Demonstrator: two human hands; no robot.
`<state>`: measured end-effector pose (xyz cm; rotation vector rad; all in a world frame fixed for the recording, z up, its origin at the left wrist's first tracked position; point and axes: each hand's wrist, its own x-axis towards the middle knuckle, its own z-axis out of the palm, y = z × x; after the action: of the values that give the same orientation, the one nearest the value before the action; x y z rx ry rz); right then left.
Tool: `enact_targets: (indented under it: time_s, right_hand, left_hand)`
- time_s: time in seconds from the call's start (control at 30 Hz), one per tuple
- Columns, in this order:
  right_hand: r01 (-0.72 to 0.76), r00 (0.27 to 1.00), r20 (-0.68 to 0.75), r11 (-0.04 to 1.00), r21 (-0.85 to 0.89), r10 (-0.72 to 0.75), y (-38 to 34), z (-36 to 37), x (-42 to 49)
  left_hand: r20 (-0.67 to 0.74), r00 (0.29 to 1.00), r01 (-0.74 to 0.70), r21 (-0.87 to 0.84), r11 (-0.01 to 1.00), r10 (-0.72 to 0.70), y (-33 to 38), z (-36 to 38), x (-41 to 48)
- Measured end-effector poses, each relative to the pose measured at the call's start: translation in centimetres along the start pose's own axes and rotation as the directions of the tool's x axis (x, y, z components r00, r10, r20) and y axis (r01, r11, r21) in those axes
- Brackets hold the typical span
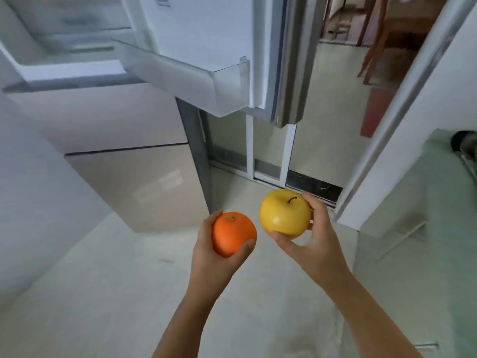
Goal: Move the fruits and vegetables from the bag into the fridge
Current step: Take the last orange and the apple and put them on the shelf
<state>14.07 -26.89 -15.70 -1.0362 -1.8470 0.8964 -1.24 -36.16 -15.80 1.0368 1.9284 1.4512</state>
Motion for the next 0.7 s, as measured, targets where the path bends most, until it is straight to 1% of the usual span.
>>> enact_targets:
  time_s: [0.17,0.27,0.37,0.47,0.57,0.7]
  right_hand:
    - [0.069,0.982,0.168,0.995,0.075,-0.081,-3.8,7.1,-1.5]
    - [0.102,0.962,0.244,0.989,0.110,-0.127,-5.5,11.1,-1.7]
    - [0.131,0.937,0.306,0.981,0.145,-0.171,-6.9,14.8,-1.2]
    - [0.161,0.919,0.334,0.972,0.169,-0.210,-8.2,18.7,0.4]
    - [0.176,0.910,0.339,0.962,0.209,-0.240,-9.0,22.6,3.3]
    - [0.200,0.903,0.329,0.948,0.247,-0.277,-10.3,27.3,8.8]
  left_hand:
    - [-0.184,0.980,0.076,-0.033,0.997,-0.081,-2.8,-7.8,-3.3]
    - [-0.300,0.944,0.120,-0.074,0.990,-0.137,-4.2,-11.6,-4.2]
    - [-0.383,0.906,0.151,-0.102,0.983,-0.179,-5.5,-14.4,-4.1]
    - [-0.426,0.883,0.164,-0.117,0.980,-0.198,-6.7,-16.8,-2.5]
    - [-0.464,0.866,0.159,-0.102,0.982,-0.188,-7.6,-19.6,0.9]
    - [-0.475,0.868,0.131,-0.059,0.990,-0.143,-7.5,-23.0,7.3]
